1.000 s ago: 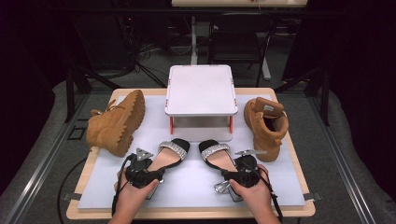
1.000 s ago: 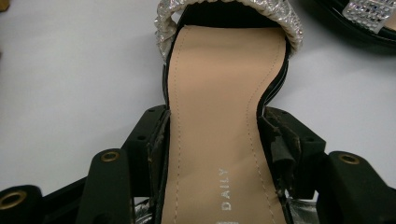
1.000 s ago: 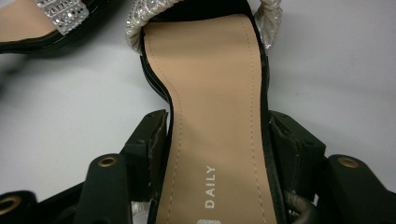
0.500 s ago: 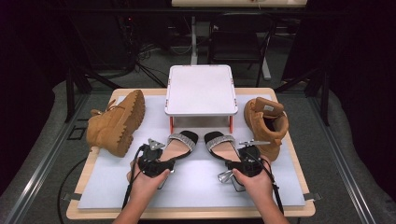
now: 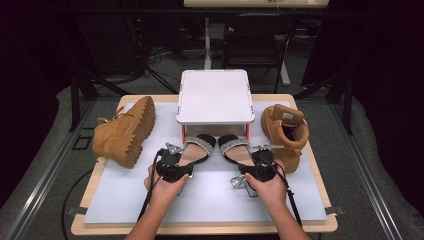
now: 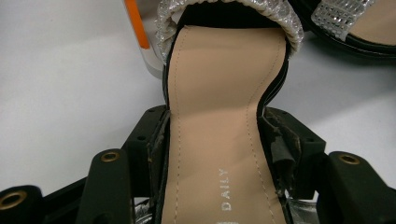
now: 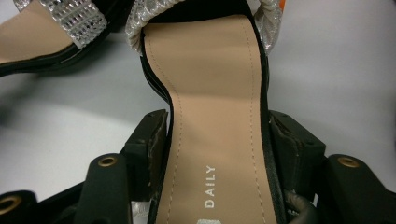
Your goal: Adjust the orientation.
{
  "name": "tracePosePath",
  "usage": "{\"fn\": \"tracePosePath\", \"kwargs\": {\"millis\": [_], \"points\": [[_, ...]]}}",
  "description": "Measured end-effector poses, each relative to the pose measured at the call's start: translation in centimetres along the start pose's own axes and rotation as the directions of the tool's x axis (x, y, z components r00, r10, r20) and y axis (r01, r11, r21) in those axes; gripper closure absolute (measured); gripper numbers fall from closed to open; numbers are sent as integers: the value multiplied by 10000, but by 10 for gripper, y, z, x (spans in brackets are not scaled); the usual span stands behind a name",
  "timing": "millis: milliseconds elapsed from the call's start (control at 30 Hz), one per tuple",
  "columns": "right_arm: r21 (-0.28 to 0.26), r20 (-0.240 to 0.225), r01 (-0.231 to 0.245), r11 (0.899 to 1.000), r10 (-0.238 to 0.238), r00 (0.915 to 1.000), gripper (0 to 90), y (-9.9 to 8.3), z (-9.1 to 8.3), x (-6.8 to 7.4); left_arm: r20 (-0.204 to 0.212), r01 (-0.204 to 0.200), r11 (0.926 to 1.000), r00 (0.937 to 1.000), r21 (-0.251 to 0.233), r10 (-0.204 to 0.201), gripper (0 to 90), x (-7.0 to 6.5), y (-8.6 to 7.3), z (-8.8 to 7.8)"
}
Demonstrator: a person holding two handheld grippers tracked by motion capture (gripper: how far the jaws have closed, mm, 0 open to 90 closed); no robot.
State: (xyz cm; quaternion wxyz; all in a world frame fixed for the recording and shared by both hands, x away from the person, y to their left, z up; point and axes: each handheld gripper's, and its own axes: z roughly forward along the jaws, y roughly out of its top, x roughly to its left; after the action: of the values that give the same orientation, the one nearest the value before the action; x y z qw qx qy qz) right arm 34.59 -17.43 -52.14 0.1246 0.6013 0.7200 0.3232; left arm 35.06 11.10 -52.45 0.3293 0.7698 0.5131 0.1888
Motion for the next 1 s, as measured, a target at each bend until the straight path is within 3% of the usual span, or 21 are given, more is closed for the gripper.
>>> {"fn": "tracePosePath", "kwargs": {"millis": [733, 900, 1000], "points": [[-182, 90, -112, 9998, 114, 9999, 412, 7, 16, 5, -338, 412, 9989, 9985, -243, -420, 423, -3, 0, 14], [-289, 67, -240, 9993, 242, 9997, 411, 9, 18, 5, -345, 708, 9969, 9968, -333, -720, 423, -4, 1, 16], [-310, 86, -221, 9993, 224, 9997, 410, 8, 19, 6, -390, 641, 9972, 9971, -381, -656, 421, -5, 0, 17]]}}
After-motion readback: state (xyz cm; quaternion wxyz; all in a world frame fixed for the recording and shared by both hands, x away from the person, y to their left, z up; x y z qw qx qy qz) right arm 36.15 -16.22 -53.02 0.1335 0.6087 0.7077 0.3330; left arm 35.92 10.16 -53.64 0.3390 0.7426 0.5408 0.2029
